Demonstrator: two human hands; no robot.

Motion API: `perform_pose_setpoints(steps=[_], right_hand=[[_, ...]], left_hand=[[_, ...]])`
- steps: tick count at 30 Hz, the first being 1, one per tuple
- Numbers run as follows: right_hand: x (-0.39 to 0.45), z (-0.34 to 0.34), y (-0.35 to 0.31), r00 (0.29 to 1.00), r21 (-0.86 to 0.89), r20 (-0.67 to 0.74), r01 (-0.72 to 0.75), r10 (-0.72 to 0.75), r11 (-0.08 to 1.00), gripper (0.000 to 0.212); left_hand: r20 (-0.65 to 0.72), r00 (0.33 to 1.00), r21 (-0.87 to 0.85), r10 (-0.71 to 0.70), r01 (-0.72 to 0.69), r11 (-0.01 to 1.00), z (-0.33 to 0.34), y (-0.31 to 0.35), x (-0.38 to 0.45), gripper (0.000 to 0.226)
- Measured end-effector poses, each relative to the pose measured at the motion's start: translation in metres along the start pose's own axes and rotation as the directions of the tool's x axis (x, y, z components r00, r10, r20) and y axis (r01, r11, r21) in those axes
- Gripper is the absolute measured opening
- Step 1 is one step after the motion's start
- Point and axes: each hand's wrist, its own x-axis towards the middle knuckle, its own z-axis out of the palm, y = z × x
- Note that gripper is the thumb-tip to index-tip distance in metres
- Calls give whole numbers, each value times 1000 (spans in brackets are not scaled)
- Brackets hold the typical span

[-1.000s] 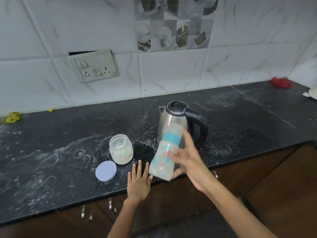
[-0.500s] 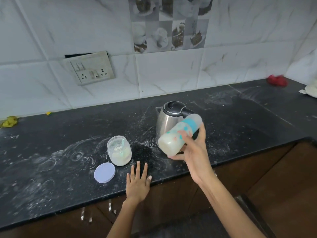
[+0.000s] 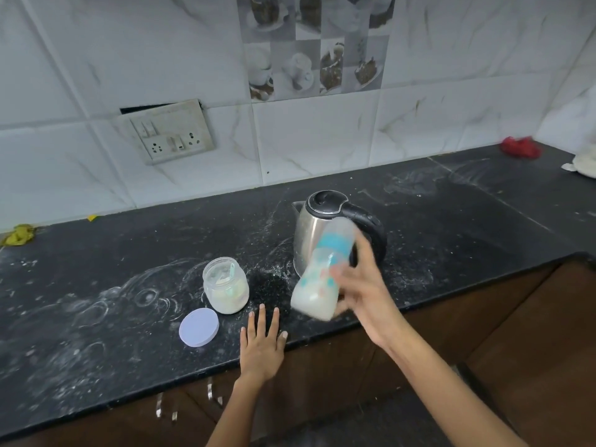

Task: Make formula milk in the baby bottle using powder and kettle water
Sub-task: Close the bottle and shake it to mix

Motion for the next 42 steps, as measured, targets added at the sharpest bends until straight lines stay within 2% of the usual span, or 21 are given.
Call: perform_pose_setpoints(steps=[2,3,5,7,10,11,12,14,16,19,20,21,24,26,28,29,33,34,36,38,42], right_hand=[[3,0,-5,993,124,-113,27,-13,992,76],[3,0,-4,996,76,-88,-16,23,997,79],[-3,0,3,984,-135,105,-132,146,982,87],[-8,2,6,971,-169,189,-115,147,979,90],[1,3,2,998,114,-57,-14,21,993,84],[2,4,2,995,135,-91,-14,27,991,81],[2,4,3,996,76,-63,-51,56,996,82],[-2,1,10,979,-142,107,-158,174,977,89],[-6,0,11,972,-159,155,-152,177,975,89],[3,1,6,996,125,-82,-23,33,992,78],[3,1,4,992,149,-121,-18,37,989,77],[2,1,5,993,99,-102,-54,65,994,79],[-10,-2,11,960,-229,170,-181,222,956,89],[-10,-2,10,978,-165,148,-122,146,979,89],[-4,-1,6,999,48,-18,-39,40,998,83],[-3,-1,4,998,78,-50,-34,38,996,82],[-12,0,4,963,-225,194,-144,189,964,89],[-12,1,2,974,-201,175,-111,147,973,88],[-6,0,-2,1000,-1,-24,4,-4,1000,82],[-3,1,-5,986,98,-166,52,-35,994,79],[-21,7,9,981,-172,43,-181,191,968,91]], left_hand=[[1,1000,-9,9,-9,1000,-1,3,-1,56],[8,1000,-8,7,-7,1000,-2,3,-1,56],[17,1000,17,-1,1,1000,-2,1,-2,57],[17,1000,28,-1,0,1000,-1,0,-2,58],[0,1000,-11,4,-4,1000,-3,2,-3,56],[-1,1000,-12,5,-5,1000,-3,3,-3,56],[2,1000,-6,3,-3,1000,-3,3,-3,56],[6,1000,24,-1,0,1000,-2,1,-4,56],[2,1000,33,-1,1,999,-1,1,-4,57],[-16,1000,2,4,-4,1000,-4,3,-4,56],[-17,1000,1,7,-7,1000,-4,5,-5,56],[-14,1000,7,6,-6,1000,-5,5,-6,56],[10,1000,66,0,0,998,-3,2,-6,59],[5,1000,58,1,-1,998,-3,2,-5,58],[-15,1000,18,2,-1,1000,-5,5,-6,56],[-14,1000,7,3,-3,1000,-6,6,-6,56],[14,1000,66,2,-3,998,-4,3,-5,58],[11,1000,58,2,-3,998,-4,2,-5,58],[-7,1000,23,3,-3,1000,-5,3,-5,57],[-4,1000,6,6,-6,1000,-5,6,-5,56],[15,1000,27,-7,6,1000,-5,2,-5,58]])
